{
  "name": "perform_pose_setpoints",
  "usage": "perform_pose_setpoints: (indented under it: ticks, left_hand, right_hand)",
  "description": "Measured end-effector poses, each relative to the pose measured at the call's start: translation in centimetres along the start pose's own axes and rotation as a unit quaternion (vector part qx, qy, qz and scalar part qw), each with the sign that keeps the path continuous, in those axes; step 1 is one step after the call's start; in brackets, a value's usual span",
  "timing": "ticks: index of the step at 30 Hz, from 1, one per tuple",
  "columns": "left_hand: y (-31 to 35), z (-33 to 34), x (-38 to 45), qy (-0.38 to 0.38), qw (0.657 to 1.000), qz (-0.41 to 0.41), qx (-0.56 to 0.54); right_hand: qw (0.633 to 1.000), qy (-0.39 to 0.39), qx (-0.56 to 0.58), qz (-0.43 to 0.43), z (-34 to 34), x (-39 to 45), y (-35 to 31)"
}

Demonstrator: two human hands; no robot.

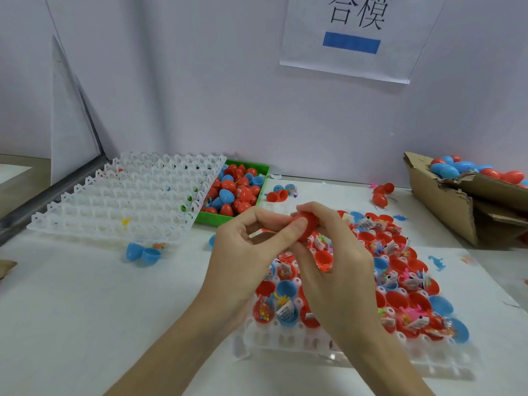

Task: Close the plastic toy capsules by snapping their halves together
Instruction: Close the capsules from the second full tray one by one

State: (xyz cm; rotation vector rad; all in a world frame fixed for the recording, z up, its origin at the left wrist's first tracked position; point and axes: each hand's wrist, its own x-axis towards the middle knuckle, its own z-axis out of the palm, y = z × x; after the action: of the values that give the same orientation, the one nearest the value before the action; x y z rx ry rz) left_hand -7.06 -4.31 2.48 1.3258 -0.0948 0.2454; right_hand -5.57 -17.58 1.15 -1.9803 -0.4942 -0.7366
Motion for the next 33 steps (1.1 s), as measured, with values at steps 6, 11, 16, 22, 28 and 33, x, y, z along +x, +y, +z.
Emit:
perform_pose_setpoints:
  ticks: [6, 11, 16, 22, 28, 33]
  left_hand:
    - [-0.4, 0.6, -0.4, 0.036, 0.999, -0.015, -0.007]
    - [-0.6, 0.8, -0.6, 0.061, 0.997, 0.011, 0.052]
    - [-0.2, 0.4, -0.4, 0.029, 0.995, 0.041, 0.092]
    - [-0.6, -0.1, 0.2, -0.045, 0.989, -0.119, -0.080]
    - [-0.6, 0.0, 0.3, -0.053, 0.965, -0.189, -0.173]
    - [-0.6, 0.3, 0.3, -0.046, 0.964, -0.192, -0.176]
  right_hand:
    - [0.997, -0.014, -0.061, -0.051, -0.6, -0.4, -0.2]
    - [0.994, -0.026, -0.087, -0.058, -0.6, -0.4, 0.0]
    - [0.991, -0.027, -0.107, -0.078, -0.8, -0.1, 0.3]
    - [0.995, -0.026, -0.058, -0.073, -1.0, -0.1, 0.6]
    - [0.998, -0.028, 0.018, -0.060, -1.0, -0.1, 0.3]
    - [0.996, -0.055, 0.018, -0.075, -1.5, 0.0, 0.3]
